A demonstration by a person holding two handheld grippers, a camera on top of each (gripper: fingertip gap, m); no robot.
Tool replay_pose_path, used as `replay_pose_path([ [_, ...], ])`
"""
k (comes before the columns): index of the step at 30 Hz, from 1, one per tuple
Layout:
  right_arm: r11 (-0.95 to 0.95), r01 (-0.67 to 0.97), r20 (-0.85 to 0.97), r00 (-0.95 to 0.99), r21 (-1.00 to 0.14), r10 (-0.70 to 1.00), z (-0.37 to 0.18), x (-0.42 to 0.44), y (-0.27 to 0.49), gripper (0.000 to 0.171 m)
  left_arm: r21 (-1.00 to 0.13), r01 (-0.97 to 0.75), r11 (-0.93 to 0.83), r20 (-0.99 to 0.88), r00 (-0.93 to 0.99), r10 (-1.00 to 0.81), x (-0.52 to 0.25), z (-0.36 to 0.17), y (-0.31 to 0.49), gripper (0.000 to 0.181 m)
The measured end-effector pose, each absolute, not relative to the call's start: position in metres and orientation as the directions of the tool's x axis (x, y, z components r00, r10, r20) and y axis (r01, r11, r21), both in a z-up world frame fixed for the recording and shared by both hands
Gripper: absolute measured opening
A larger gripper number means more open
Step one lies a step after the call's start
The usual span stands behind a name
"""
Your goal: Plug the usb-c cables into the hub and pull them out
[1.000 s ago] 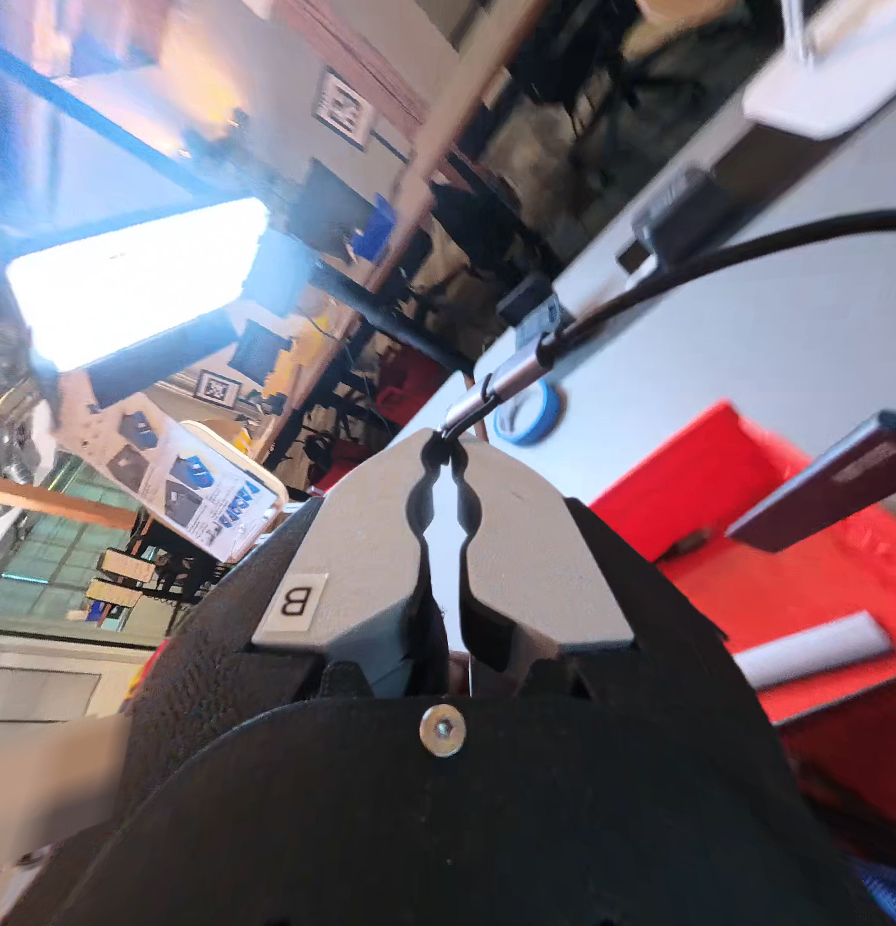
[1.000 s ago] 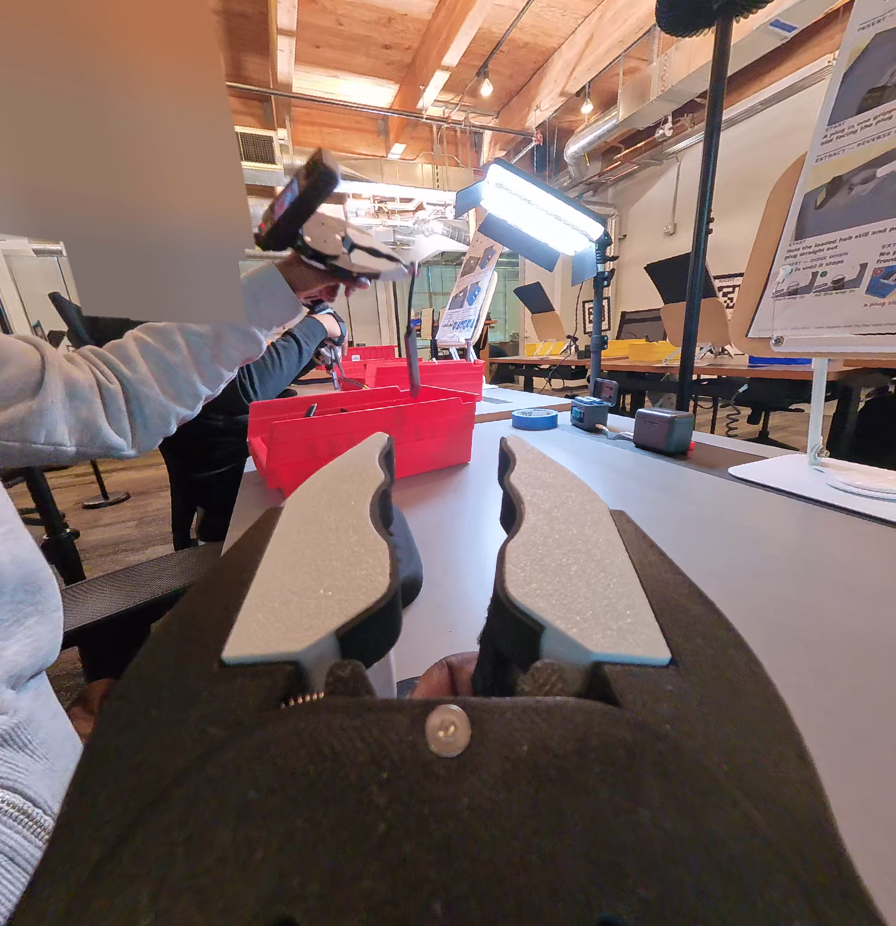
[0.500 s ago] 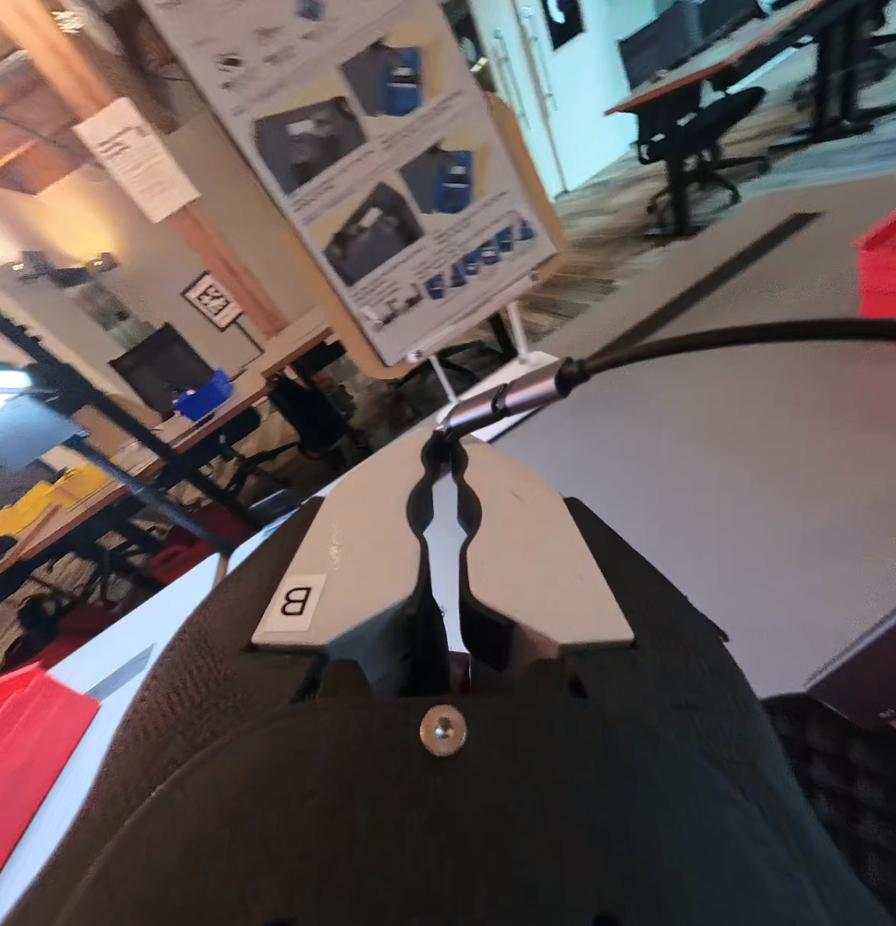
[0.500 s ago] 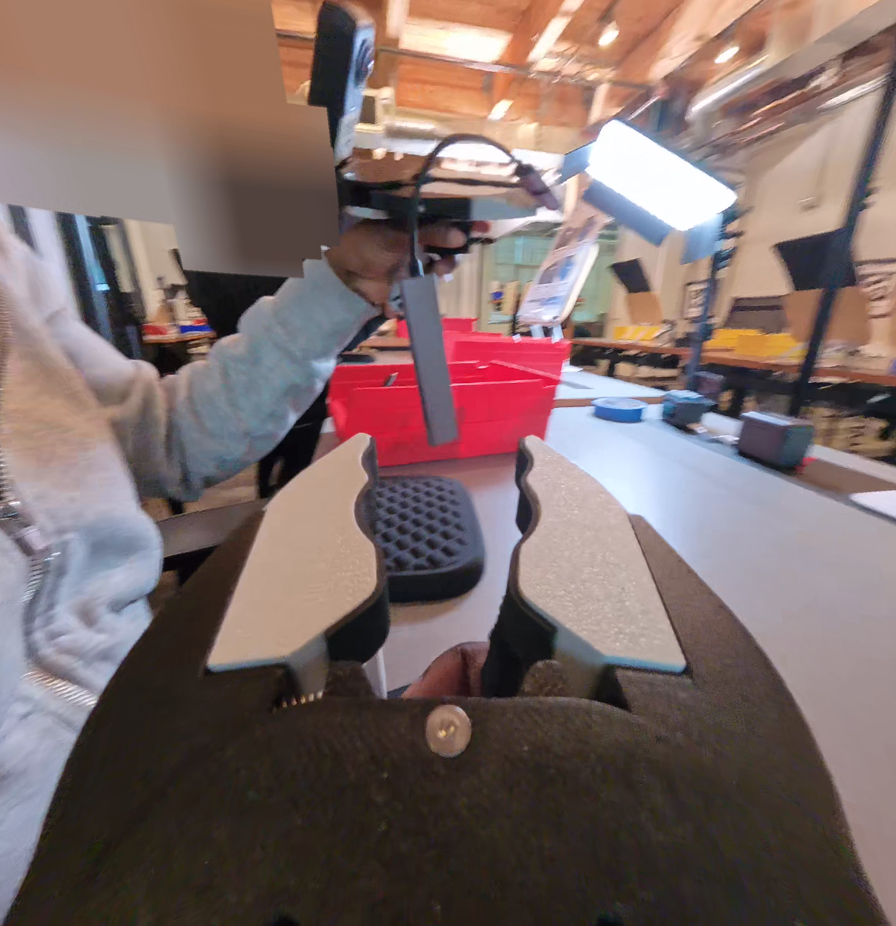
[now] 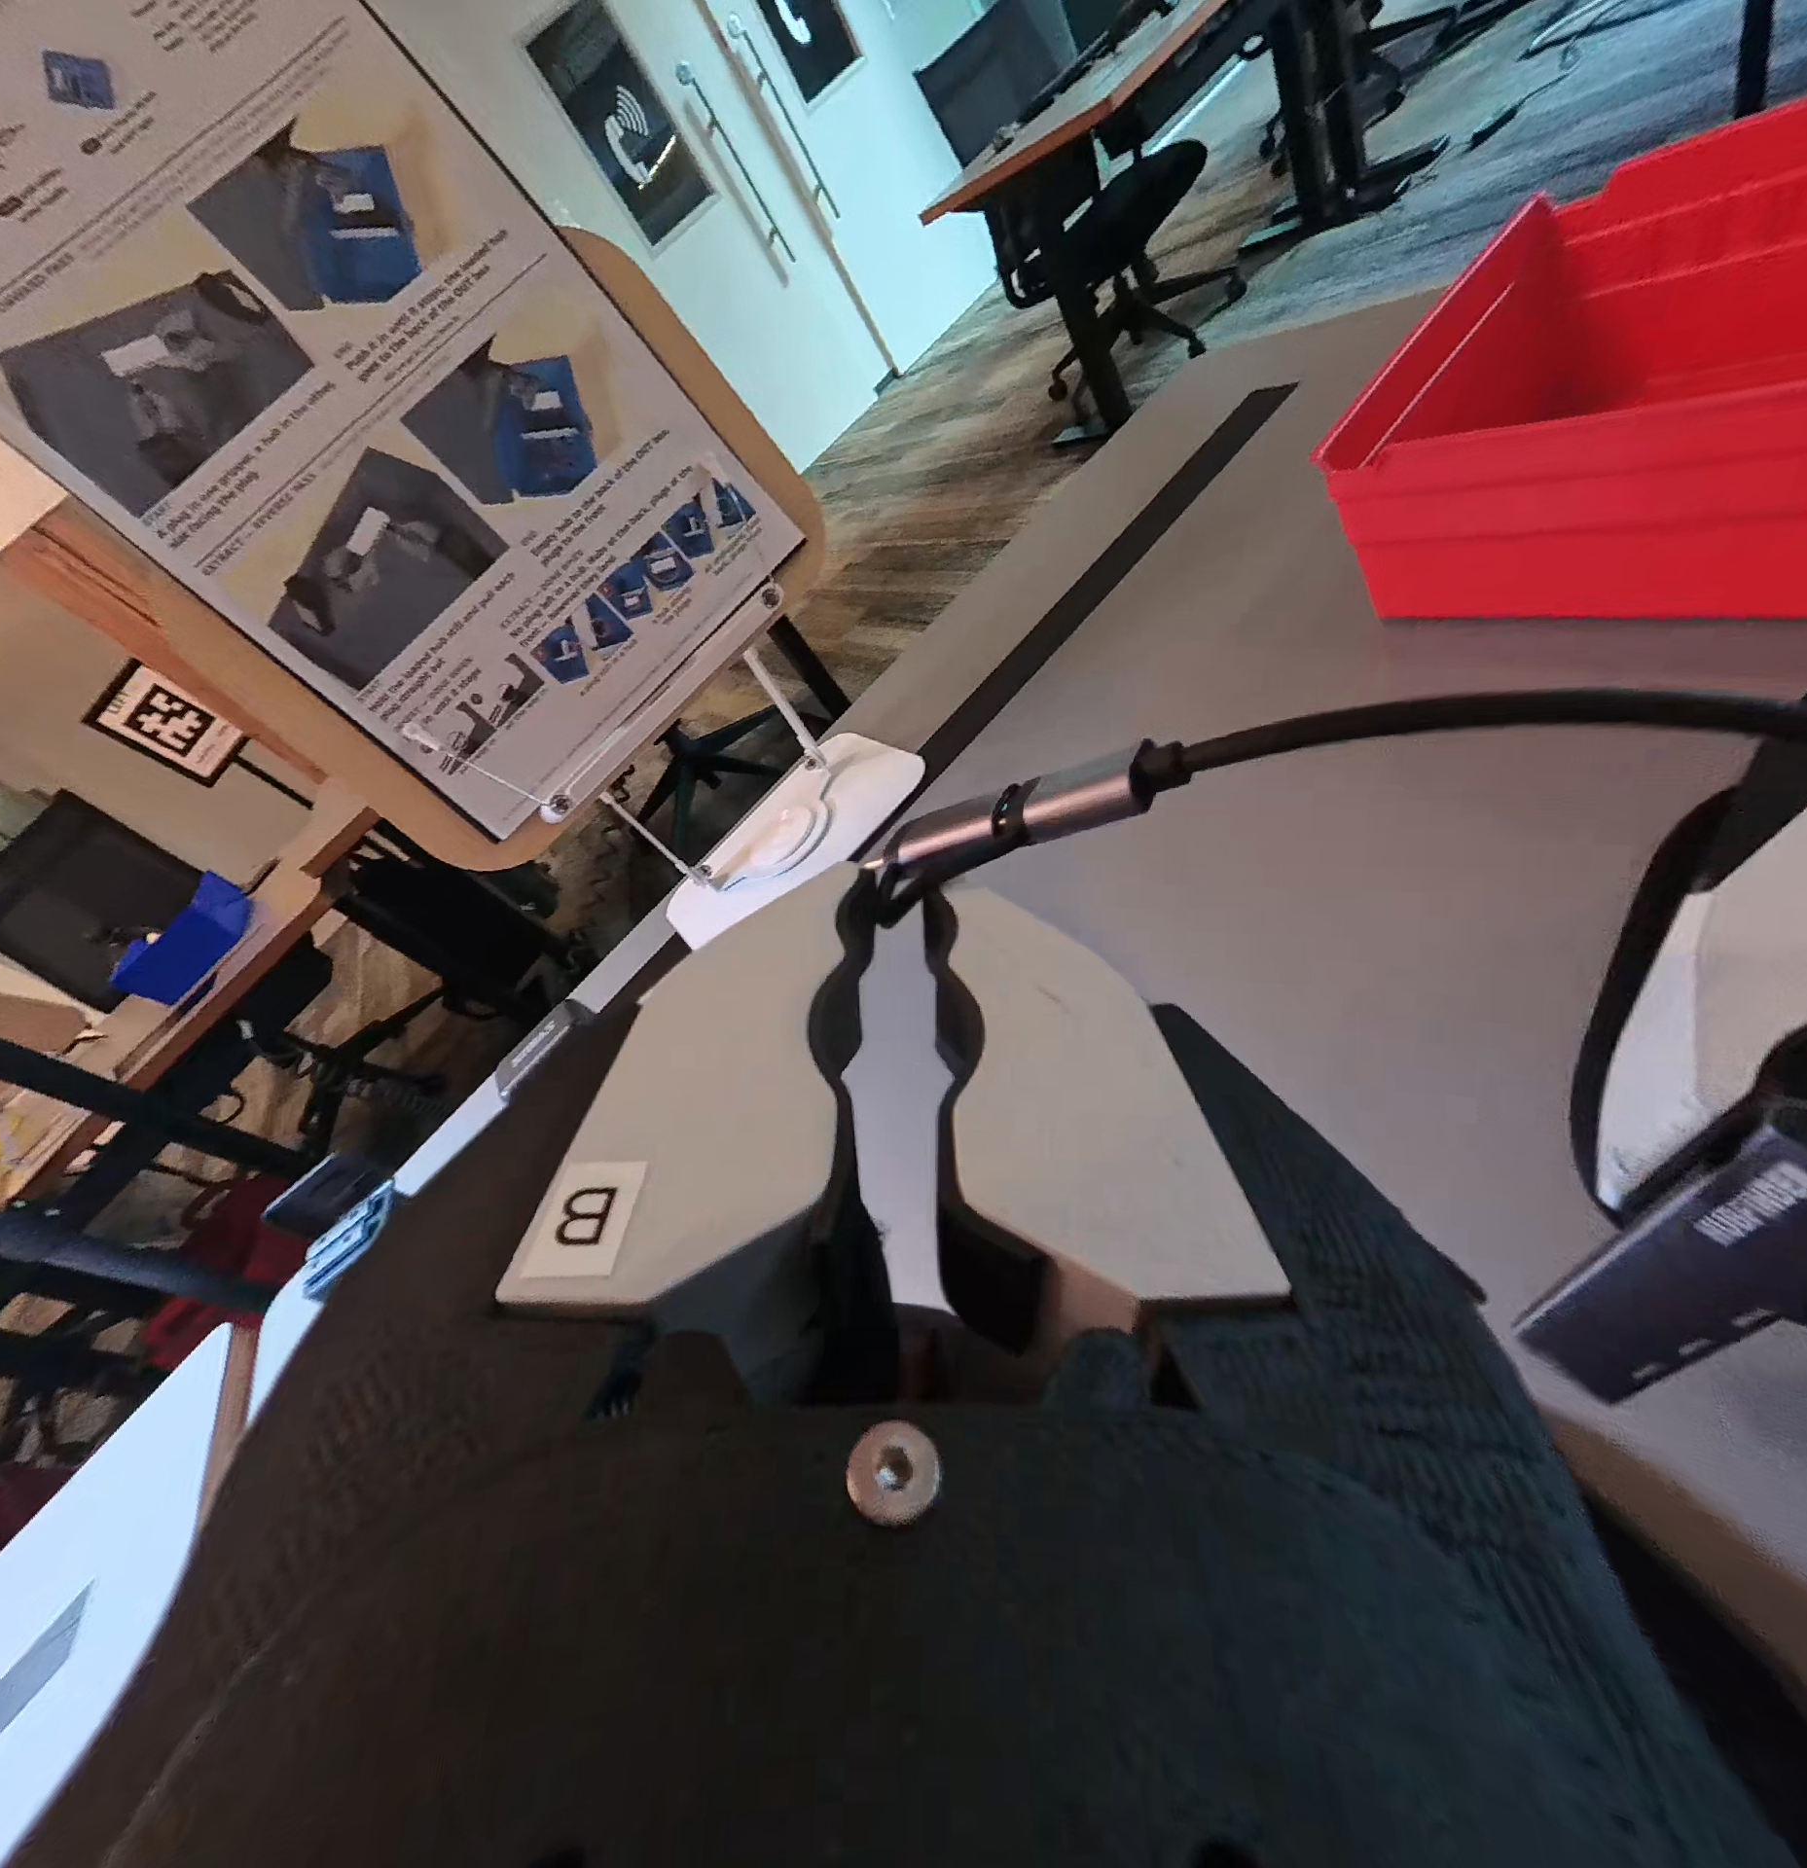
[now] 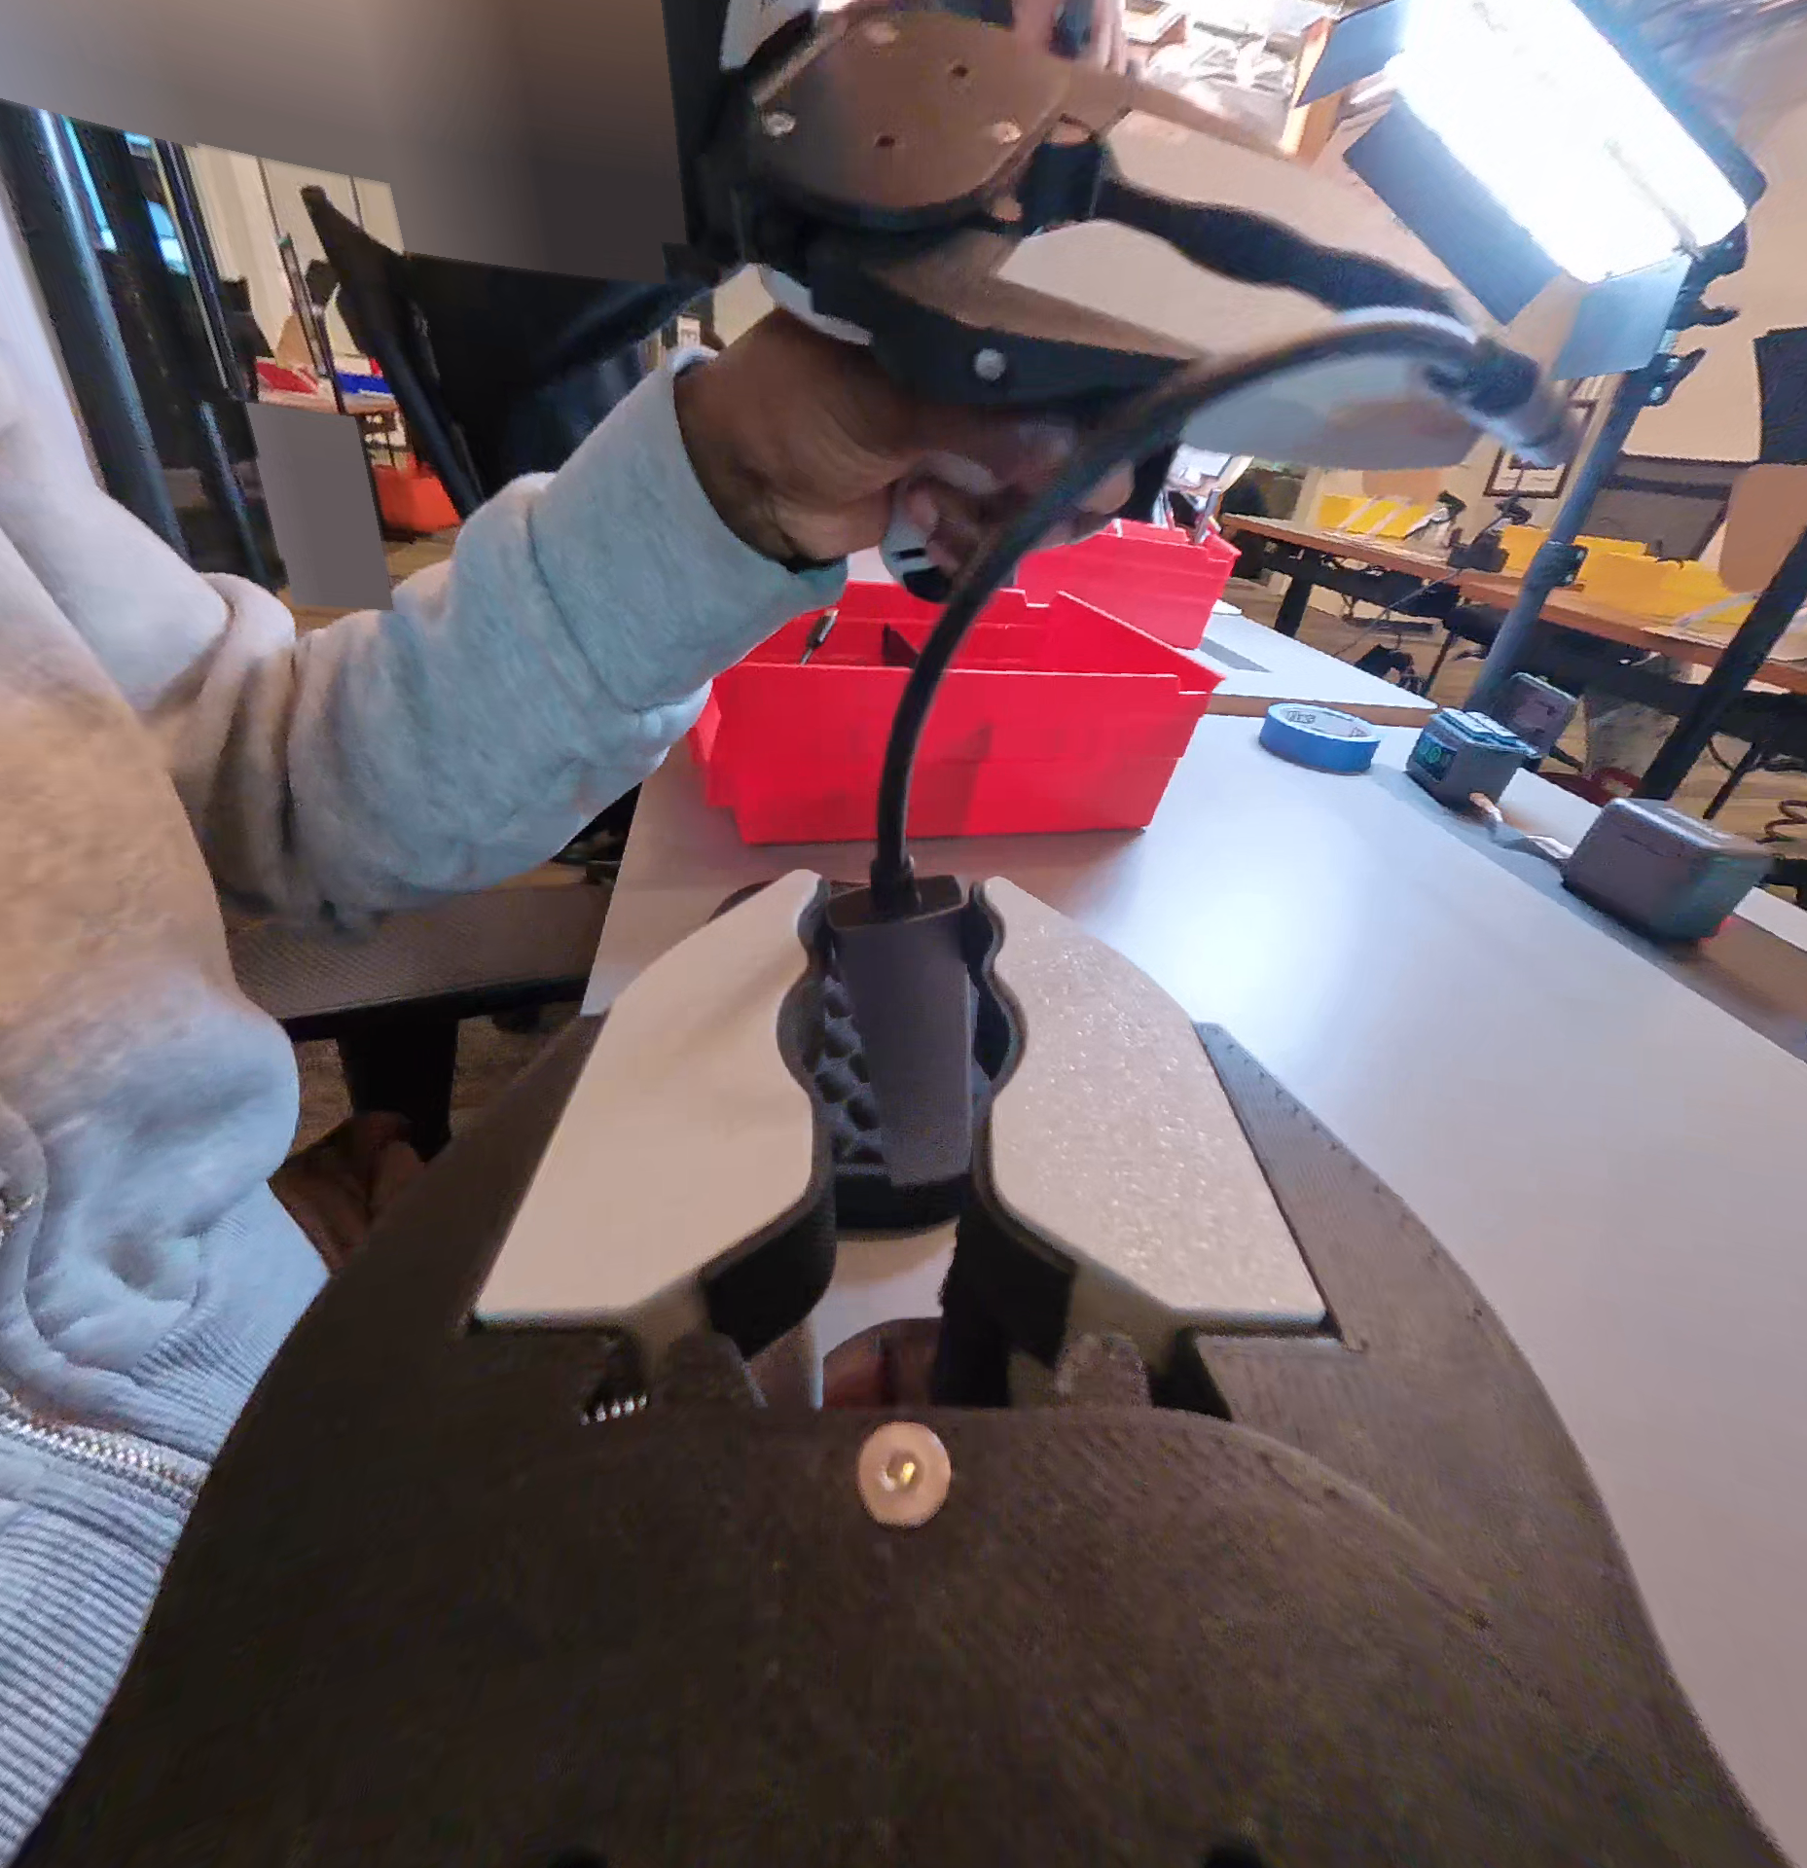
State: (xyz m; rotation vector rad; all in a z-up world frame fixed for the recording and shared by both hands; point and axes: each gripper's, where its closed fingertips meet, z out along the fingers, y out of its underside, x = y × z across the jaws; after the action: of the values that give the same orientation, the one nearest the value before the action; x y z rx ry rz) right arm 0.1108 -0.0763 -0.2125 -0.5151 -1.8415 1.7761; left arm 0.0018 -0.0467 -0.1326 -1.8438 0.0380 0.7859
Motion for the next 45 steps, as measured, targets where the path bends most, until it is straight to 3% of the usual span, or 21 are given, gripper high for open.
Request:
replay_pose_path([
  [1, 0.026, -0.086, 0.084, -0.787, -0.996, 0.611, -0.208, 0.111, -0.073, 0.025, -0.834, -0.376, -0.404, -0.517, 0.789, 0.333, 0.002, -0.132, -0.047, 0.014],
  [4, -0.276, -0.1, -0.085, -0.805, -0.956, 0.587, -0.174, 0.117, -0.052, 0.024, -0.902, -0.314, -0.298, -0.41, 0.839, 0.358, 0.004, -0.132, -0.052, 0.042],
  [6, -0.438, -0.099, -0.189, -0.802, -0.894, 0.566, -0.157, 0.117, -0.033, 0.024, -0.97, -0.201, -0.135, -0.234, 0.921, 0.311, 0.018, -0.133, -0.053, 0.053],
  [9, -0.577, -0.057, -0.309, -0.799, -0.815, 0.516, -0.151, 0.114, -0.015, 0.024, -0.992, 0.104, 0.067, 0.105, 0.994, 0.014, 0.066, -0.152, -0.05, 0.056],
  [12, -0.645, -0.023, -0.378, -0.794, -0.764, 0.476, -0.152, 0.112, -0.008, 0.023, -0.963, 0.269, -0.005, 0.266, 0.951, -0.159, 0.101, -0.191, -0.043, 0.068],
  [16, -0.713, 0.011, -0.431, -0.804, -0.701, 0.411, -0.152, 0.114, -0.003, 0.023, -0.96, 0.277, -0.044, 0.28, 0.938, -0.203, 0.124, -0.215, -0.033, 0.064],
  [19, -0.743, 0.033, -0.453, -0.811, -0.669, 0.371, -0.154, 0.115, -0.002, 0.023, -0.959, 0.28, -0.031, 0.279, 0.931, -0.236, 0.13, -0.215, -0.029, 0.025],
  [22, -0.726, 0.108, -0.495, -0.797, -0.68, 0.346, -0.163, 0.113, -0.001, 0.023, -0.951, 0.31, -0.002, 0.301, 0.923, -0.238, 0.125, -0.21, -0.033, 0.025],
  [26, -0.393, 0.143, -0.367, -0.724, -0.908, 0.584, -0.202, 0.114, 0.002, 0.043, -0.952, 0.302, -0.047, 0.305, 0.931, -0.198, 0.112, -0.215, -0.046, 0.024],
  [29, 0.092, 0.048, 0.042, -0.625, -0.995, 0.78, -0.224, 0.121, 0.015, 0.048, -0.942, 0.329, -0.068, 0.336, 0.923, -0.185, 0.105, -0.22, -0.053, 0.024],
  [33, 0.482, -0.22, 0.525, -0.474, -0.848, 0.707, -0.203, 0.132, 0.003, 0.043, -0.939, 0.326, -0.108, 0.339, 0.928, -0.152, 0.099, -0.23, -0.055, 0.025],
  [36, 0.731, -0.206, 0.732, -0.429, -0.65, 0.53, -0.224, 0.124, -0.009, 0.046, -0.935, 0.332, -0.121, 0.35, 0.917, -0.189, 0.106, -0.231, -0.054, 0.024],
  [38, 0.825, -0.171, 0.798, -0.418, -0.539, 0.435, -0.242, 0.115, -0.011, 0.04, -0.936, 0.328, -0.129, 0.349, 0.912, -0.217, 0.113, -0.231, -0.054, 0.024],
  [40, 0.858, -0.178, 0.844, -0.36, -0.481, 0.398, -0.242, 0.108, -0.012, 0.011, -0.939, 0.308, -0.155, 0.338, 0.913, -0.228, 0.118, -0.236, -0.053, 0.025],
  [43, 0.868, -0.158, 0.833, -0.402, -0.471, 0.379, -0.248, 0.112, -0.013, 0.009, -0.939, 0.304, -0.159, 0.335, 0.913, -0.232, 0.118, -0.237, -0.056, 0.026],
  [45, 0.903, -0.078, 0.86, -0.347, -0.423, 0.373, -0.248, 0.109, 0.004, 0.009, -0.954, 0.272, -0.127, 0.29, 0.944, -0.157, 0.106, -0.234, -0.061, 0.051],
])
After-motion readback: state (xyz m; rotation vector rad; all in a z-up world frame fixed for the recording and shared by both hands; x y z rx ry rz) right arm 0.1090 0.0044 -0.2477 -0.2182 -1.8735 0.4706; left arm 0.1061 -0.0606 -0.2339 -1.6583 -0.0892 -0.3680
